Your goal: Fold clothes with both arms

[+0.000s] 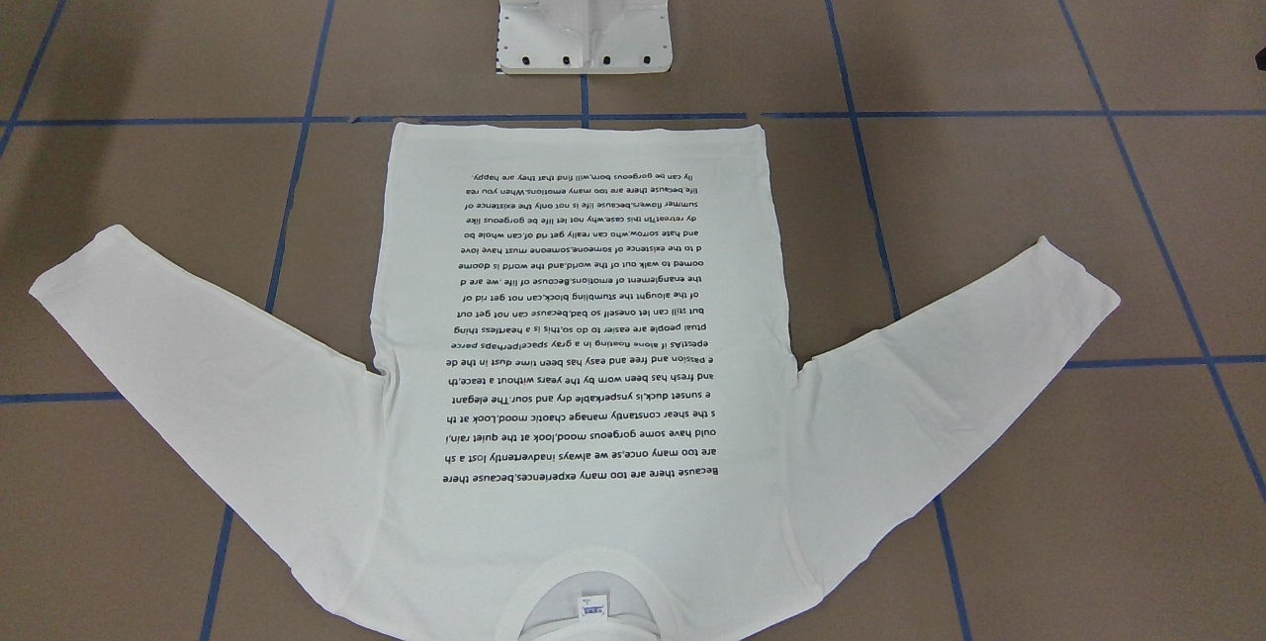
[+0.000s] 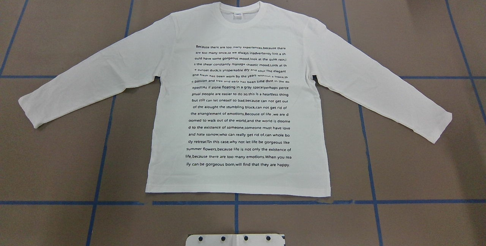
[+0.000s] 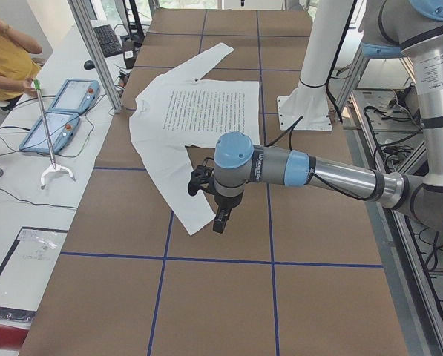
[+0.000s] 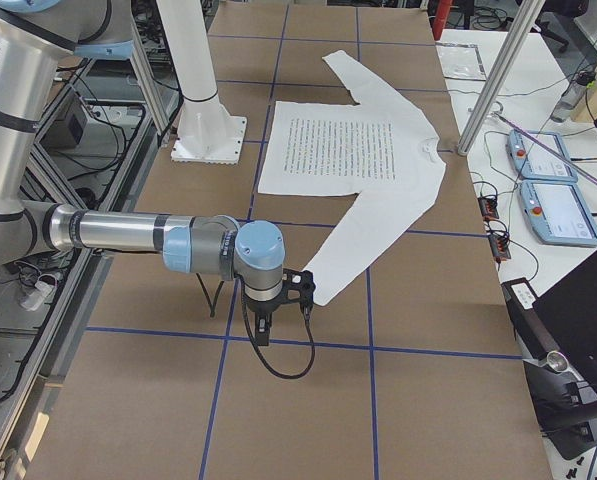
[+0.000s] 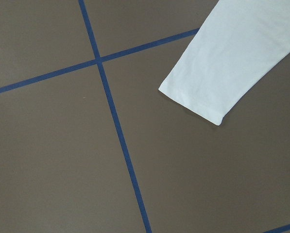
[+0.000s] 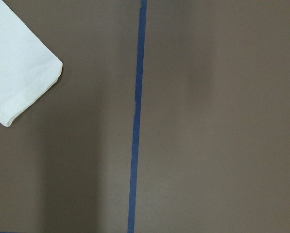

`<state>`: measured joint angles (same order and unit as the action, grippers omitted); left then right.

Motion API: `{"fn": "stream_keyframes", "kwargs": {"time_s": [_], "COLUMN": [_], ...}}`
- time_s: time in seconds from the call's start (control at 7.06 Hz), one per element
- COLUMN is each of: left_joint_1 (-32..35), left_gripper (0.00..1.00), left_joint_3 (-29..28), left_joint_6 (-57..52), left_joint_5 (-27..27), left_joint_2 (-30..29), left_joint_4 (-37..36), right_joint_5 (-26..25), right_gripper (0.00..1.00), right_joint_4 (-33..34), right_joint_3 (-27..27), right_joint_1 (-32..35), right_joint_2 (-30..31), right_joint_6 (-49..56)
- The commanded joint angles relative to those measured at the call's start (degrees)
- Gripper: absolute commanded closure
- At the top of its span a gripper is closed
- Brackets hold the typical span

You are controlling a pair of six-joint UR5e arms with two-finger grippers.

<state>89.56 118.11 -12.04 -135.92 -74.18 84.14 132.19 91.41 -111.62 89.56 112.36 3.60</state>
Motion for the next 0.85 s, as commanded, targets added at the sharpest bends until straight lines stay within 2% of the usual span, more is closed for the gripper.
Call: {"fn": "stream_keyframes", "kwargs": {"time_s": [0.0,0.28,0.57,0.71], "left_joint_1": [0.00,-0.09,0.00,0.43], "left_gripper": [0.00,0.00,0.00,0.00], "left_joint_3": [1.05,5.35,4.76,0.32], "left_joint_6": [-0.17,0.00,0.17,1.31], "left_joint_5": [0.04,0.13,0.04,1.00], "left_joint_2": [0.17,-0.17,-4.46,-10.23], "left_joint_4": [0.06,0.23,4.68,11.76], "right_joint_5": [0.00,0.09,0.70,0.70], "right_gripper": [0.00,0.00,0.00,0.00], "right_joint_4": [0.00,0.00,-1.48,-4.28], "right_joint_3": [-0.26,-3.66,-5.53,-3.19], "right_joint_1": [0.00,0.00,0.00,0.09], "right_joint_2": [-0.04,-0.39,-5.36,-10.36], "right_joint_6": [0.00,0.00,-0.96,-1.05]}}
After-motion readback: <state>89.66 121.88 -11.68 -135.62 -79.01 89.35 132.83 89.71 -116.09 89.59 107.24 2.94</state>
